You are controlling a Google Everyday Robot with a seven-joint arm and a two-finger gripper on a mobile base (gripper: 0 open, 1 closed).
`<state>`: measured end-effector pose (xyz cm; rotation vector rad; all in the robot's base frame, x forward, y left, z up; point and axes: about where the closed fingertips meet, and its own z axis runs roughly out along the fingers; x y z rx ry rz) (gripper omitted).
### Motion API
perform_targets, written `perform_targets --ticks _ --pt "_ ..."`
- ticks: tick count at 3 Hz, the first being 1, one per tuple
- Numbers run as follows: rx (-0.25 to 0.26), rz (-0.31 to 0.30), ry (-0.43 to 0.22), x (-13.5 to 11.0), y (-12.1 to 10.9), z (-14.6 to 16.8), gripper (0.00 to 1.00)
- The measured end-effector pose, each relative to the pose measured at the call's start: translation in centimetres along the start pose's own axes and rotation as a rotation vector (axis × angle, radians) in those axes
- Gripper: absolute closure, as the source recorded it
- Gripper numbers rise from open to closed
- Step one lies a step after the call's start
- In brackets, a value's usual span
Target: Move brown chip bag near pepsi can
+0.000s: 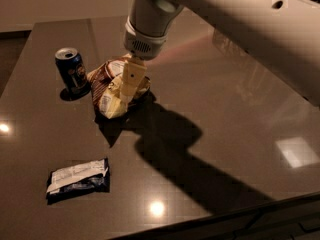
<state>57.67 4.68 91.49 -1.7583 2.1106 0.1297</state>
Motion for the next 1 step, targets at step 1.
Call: perform_targets --ticks 1 --pt "0.0 0.0 0.0 0.0 0.0 0.0 0.0"
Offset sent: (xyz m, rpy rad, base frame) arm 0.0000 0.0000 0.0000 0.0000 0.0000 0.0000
